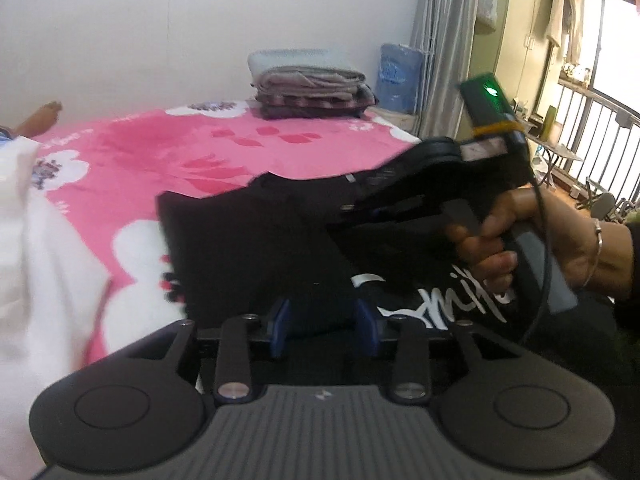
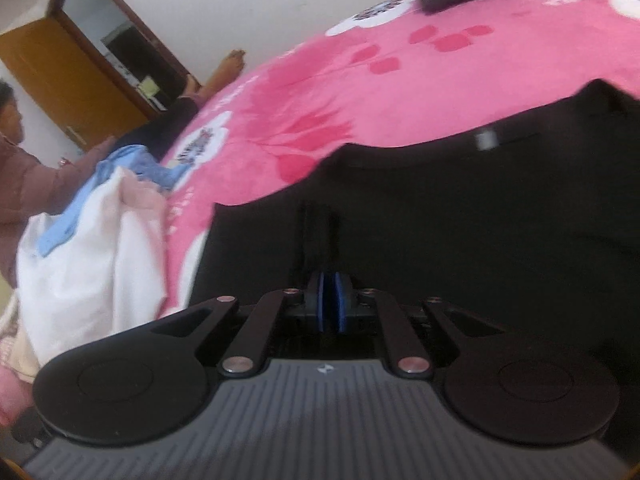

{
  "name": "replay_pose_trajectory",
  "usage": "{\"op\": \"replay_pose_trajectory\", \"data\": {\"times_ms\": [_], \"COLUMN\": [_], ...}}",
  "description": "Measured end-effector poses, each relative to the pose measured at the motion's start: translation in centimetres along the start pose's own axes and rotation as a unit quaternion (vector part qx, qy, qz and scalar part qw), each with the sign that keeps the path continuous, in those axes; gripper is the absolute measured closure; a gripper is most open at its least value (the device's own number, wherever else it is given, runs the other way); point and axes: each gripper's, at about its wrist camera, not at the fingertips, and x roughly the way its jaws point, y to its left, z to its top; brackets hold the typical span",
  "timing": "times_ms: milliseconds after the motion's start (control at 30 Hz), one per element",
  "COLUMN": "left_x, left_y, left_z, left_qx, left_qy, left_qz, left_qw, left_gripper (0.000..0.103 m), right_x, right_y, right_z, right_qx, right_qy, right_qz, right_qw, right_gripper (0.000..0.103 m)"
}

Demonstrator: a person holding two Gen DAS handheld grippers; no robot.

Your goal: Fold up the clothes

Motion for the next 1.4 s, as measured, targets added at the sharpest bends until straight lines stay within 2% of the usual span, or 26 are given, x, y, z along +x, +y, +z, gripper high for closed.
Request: {"op": "replay_pose_trajectory", "data": {"times_ms": [100,200,333,433,500,533,600,667,733,800,833,867,900,1033,1133,1233,1333,1400], "left_x": [-1.8,-1.5,0.0,0.2,0.1,0.2,0.1,0.1,0.2,0.1,0.1,0.0,0.0,-0.2,-0.2,-0.2,-0.3,-0.7], "left_y": [0.5,1.6,2.7,3.5,3.6,3.6,3.5,3.3,3.2,3.2,3.2,3.3,3.5,3.6,3.6,3.6,3.5,3.7], "left_z": [-0.4,-0.4,-0.5,-0.9,-1.2,-1.5,-1.9,-2.1,-2.2,-2.3,-2.3,-2.4,-2.4,-2.4,-2.5,-2.5,-2.6,-2.5], "left_qx": [0.012,0.014,0.012,0.009,0.018,0.025,0.042,0.054,0.063,0.064,0.063,0.059,0.055,0.051,0.054,0.058,0.066,0.062], "left_qy": [0.004,0.027,0.068,0.075,0.082,0.085,0.088,0.085,0.084,0.084,0.084,0.084,0.085,0.084,0.085,0.085,0.084,0.087], "left_qz": [0.03,0.059,0.094,0.097,0.1,0.101,0.108,0.112,0.121,0.13,0.133,0.136,0.139,0.142,0.142,0.142,0.14,0.132], "left_qw": [0.9995,0.9978,0.9931,0.9924,0.9915,0.9909,0.9895,0.9885,0.987,0.9859,0.9855,0.9853,0.9851,0.9849,0.9848,0.9845,0.9843,0.9854], "left_gripper": [0.065,0.065,0.068,0.068,0.068,0.068,0.068,0.068,0.069,0.07,0.071,0.071,0.071,0.071,0.071,0.071,0.07,0.069], "right_x": [-1.7,-2.8,-2.2,-2.5,-3.1,-3.4,-4.0,-4.2,-3.9,-3.2,-2.9,-2.5,-2.2,-3.4,-3.9,-3.5,-4.2,-5.0], "right_y": [-0.3,0.4,3.6,5.5,6.2,6.6,7.7,8.8,10.0,11.0,11.2,11.3,11.4,11.6,11.4,10.5,10.4,10.1], "right_z": [0.2,0.3,-0.3,-1.1,-1.8,-2.4,-4.1,-5.9,-8.0,-10.0,-10.6,-11.1,-11.3,-11.0,-11.5,-12.1,-11.2,-10.0], "right_qx": [-0.014,-0.021,-0.094,-0.15,-0.189,-0.215,-0.281,-0.351,-0.43,-0.505,-0.524,-0.539,-0.545,-0.541,-0.54,-0.527,-0.505,-0.482], "right_qy": [-0.014,-0.014,0.024,0.047,0.065,0.074,0.075,0.071,0.062,0.055,0.056,0.057,0.059,0.057,0.071,0.092,0.096,0.103], "right_qz": [-0.009,0.014,0.042,0.044,0.042,0.033,0.011,-0.004,-0.022,-0.045,-0.055,-0.067,-0.076,-0.082,-0.086,-0.083,-0.072,-0.06], "right_qw": [1.0,1.0,0.994,0.987,0.979,0.973,0.957,0.934,0.9,0.86,0.848,0.837,0.833,0.835,0.834,0.841,0.855,0.868], "right_gripper": [0.094,0.094,0.094,0.094,0.08,0.076,0.074,0.074,0.074,0.076,0.076,0.08,0.094,0.098,0.099,0.098,0.092,0.079]}}
